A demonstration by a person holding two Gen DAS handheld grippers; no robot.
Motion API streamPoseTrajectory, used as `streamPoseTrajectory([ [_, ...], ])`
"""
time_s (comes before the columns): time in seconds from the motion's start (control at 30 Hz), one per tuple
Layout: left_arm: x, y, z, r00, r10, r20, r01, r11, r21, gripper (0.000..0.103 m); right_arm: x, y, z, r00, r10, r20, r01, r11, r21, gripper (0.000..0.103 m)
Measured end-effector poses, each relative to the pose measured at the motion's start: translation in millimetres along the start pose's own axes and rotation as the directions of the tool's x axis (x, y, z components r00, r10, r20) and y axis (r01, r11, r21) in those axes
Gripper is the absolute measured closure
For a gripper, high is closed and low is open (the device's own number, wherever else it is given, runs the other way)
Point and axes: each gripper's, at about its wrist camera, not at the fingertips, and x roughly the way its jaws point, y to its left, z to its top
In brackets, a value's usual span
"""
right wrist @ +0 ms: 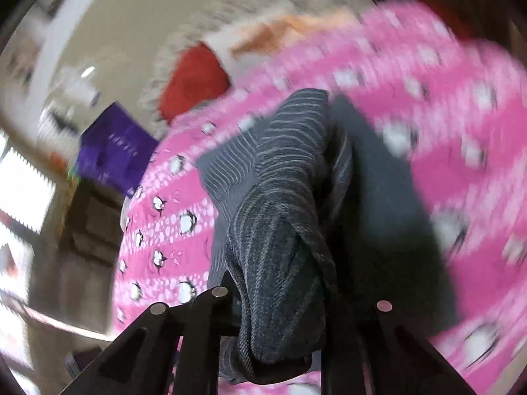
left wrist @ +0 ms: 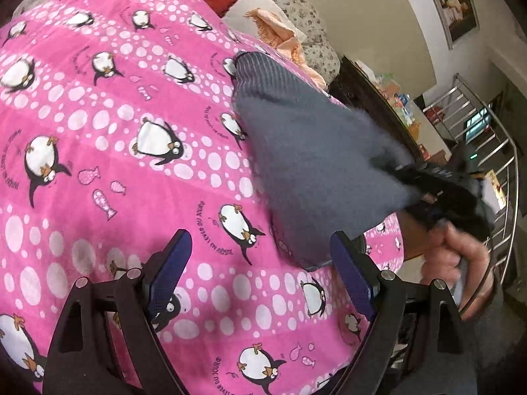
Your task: Fold large clothes
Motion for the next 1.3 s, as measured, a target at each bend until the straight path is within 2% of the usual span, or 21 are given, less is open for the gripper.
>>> streamPoseTrajectory([
  [0.1, 3, -10, 2, 1.0, 0.005, -0.003, -0.005, 1.0, 0.028, 0.018, -14, -22, 15, 1.0, 0.007, -0.026, -0.008, 0.999, -0.039, 0.087],
  [0.23, 9, -32, 10, 1.0, 0.014, -0.009, -0.013, 0.996, 0.084, 0.018, 9, -92, 8, 0.988, 0.048, -0.145, -0.041, 0.998, 0.053, 0.087],
  [0.33, 18, -65, 26, 1.0, 0.009, 0.002, -0.01, 0.988, 0.152, 0.018, 45, -136, -15, 0.958, 0.177, -0.227, -0.145, 0.978, 0.148, 0.084],
  [0.4, 30, -101, 36, 1.0, 0.002, 0.019, -0.007, 0.966, 0.257, 0.018, 52, -158, -27, 0.95, 0.261, -0.171, -0.217, 0.946, 0.241, 0.082],
  [0.5, 58, -148, 34, 1.0, 0.005, 0.026, -0.015, 0.906, 0.422, 0.018, 48, -164, -33, 0.942, 0.313, -0.122, -0.269, 0.92, 0.285, 0.073],
  [0.53, 69, -156, 30, 0.999, 0.028, 0.023, -0.035, 0.889, 0.457, 0.019, 44, -162, -34, 0.942, 0.312, -0.122, -0.269, 0.922, 0.28, 0.071],
  [0.57, 83, -160, 23, 0.994, 0.098, 0.038, -0.104, 0.86, 0.5, 0.038, 39, -160, -34, 0.944, 0.306, -0.125, -0.264, 0.926, 0.27, 0.071],
  [0.6, 91, -156, 19, 0.989, 0.145, 0.031, -0.14, 0.85, 0.507, 0.057, 30, -157, -33, 0.948, 0.293, -0.126, -0.256, 0.934, 0.249, 0.071],
  [0.63, 103, -148, 14, 0.983, 0.184, -0.018, -0.151, 0.858, 0.491, 0.088, 15, -153, -31, 0.959, 0.259, -0.117, -0.231, 0.95, 0.208, 0.071],
  [0.67, 109, -136, 7, 0.98, 0.19, -0.056, -0.143, 0.876, 0.461, 0.09, 6, -148, -31, 0.966, 0.237, -0.105, -0.217, 0.96, 0.177, 0.071],
  [0.73, 111, -121, -5, 0.98, 0.189, -0.059, -0.143, 0.882, 0.449, 0.091, -22, -135, -28, 0.983, 0.17, -0.068, -0.165, 0.984, 0.072, 0.071],
  [0.83, 106, -109, -7, 0.984, 0.167, -0.06, -0.127, 0.9, 0.417, 0.091, -57, -102, -25, 0.999, 0.019, 0.039, -0.015, 0.993, -0.117, 0.071],
  [0.93, 106, -108, -5, 0.985, 0.163, -0.061, -0.122, 0.898, 0.424, 0.091, -67, -69, -24, 0.994, 0.027, 0.106, 0.003, 0.962, -0.273, 0.071],
  [0.97, 106, -108, -6, 0.984, 0.169, -0.055, -0.129, 0.892, 0.434, 0.091, -65, -61, -27, 0.994, 0.05, 0.094, -0.018, 0.948, -0.318, 0.072],
  [1.0, 105, -110, -8, 0.983, 0.177, -0.049, -0.138, 0.888, 0.439, 0.091, -55, -56, -29, 0.997, 0.047, 0.058, -0.023, 0.932, -0.363, 0.079],
  [1.07, 106, -109, -12, 0.978, 0.208, -0.032, -0.172, 0.876, 0.45, 0.09, -23, -61, -38, 0.998, -0.064, -0.013, 0.054, 0.917, -0.396, 0.081],
  [1.13, 110, -103, -20, 0.973, 0.229, -0.024, -0.192, 0.867, 0.46, 0.09, 23, -79, -55, 0.986, -0.121, -0.112, 0.065, 0.909, -0.411, 0.081],
  [1.17, 112, -100, -25, 0.973, 0.23, -0.011, -0.197, 0.857, 0.477, 0.09, 35, -89, -64, 0.987, -0.118, -0.113, 0.06, 0.905, -0.421, 0.081],
  [1.2, 112, -100, -29, 0.973, 0.232, 0.012, -0.207, 0.842, 0.498, 0.09, 33, -98, -72, 0.997, -0.067, -0.037, 0.045, 0.905, -0.424, 0.081],
  [1.23, 113, -100, -30, 0.972, 0.236, 0.019, -0.213, 0.838, 0.502, 0.09, 31, -105, -74, 0.999, -0.034, -0.016, 0.024, 0.912, -0.41, 0.081],
  [1.3, 113, -99, -27, 0.973, 0.231, 0.006, -0.206, 0.854, 0.477, 0.09, 26, -110, -73, 1.0, -0.019, -0.019, 0.011, 0.93, -0.367, 0.081],
])
